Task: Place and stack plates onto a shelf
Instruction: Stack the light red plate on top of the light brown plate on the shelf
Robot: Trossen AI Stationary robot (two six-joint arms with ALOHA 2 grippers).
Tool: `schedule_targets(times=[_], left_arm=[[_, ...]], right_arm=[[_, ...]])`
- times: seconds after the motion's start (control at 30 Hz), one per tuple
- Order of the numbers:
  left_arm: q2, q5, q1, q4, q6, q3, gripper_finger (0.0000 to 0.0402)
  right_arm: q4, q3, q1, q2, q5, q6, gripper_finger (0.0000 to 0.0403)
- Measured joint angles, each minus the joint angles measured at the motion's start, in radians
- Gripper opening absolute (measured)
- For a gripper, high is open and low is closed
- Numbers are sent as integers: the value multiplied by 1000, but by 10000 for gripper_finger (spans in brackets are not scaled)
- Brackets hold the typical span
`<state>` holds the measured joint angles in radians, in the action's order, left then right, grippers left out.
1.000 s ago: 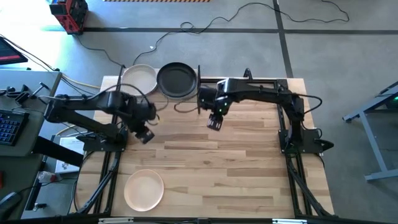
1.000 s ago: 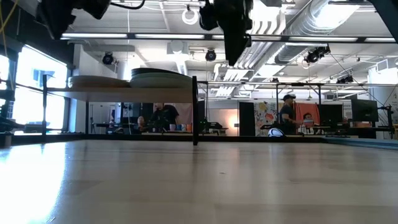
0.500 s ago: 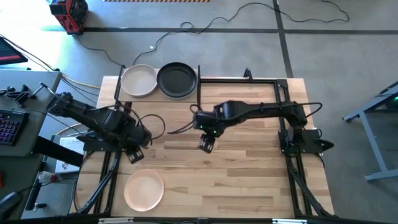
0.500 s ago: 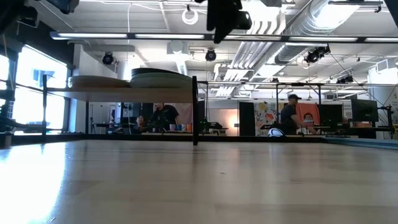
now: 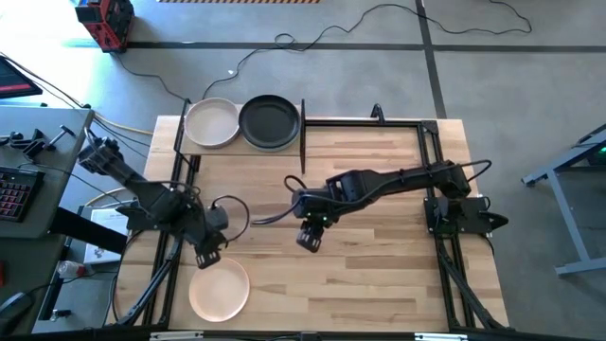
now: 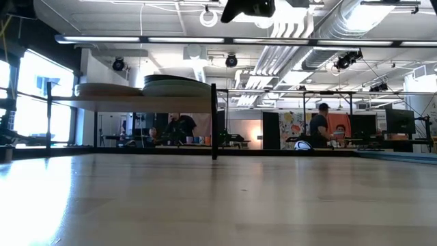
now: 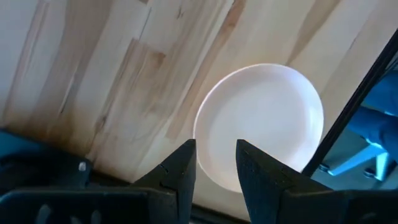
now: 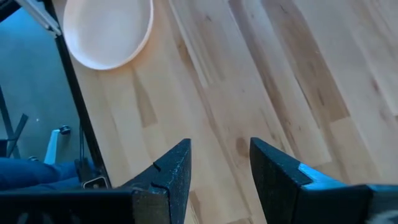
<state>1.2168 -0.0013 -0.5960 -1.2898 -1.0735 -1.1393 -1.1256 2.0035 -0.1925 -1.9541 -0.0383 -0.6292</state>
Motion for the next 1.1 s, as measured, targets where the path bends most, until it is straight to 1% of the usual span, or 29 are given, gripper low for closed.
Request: schedule_targets(times=[0.17,0.47,0.77,0.97,1.1], left_arm=[[51,-61,-44,41,2,0,101],[190,-63,-70,81,89,0,101],[332,-63,-58,81,100,0,101],[398,-44,-44,96,155,0,101],[434,-36,-44,134,198,0,101]], right_arm=[[0,0,-17,0,0,0,142],[2,0,-34,0,25,-1,142],[2,0,-34,0,28,-26,142],[2,0,-34,0,28,-29,142],[2,0,-34,0,28,-29,142]])
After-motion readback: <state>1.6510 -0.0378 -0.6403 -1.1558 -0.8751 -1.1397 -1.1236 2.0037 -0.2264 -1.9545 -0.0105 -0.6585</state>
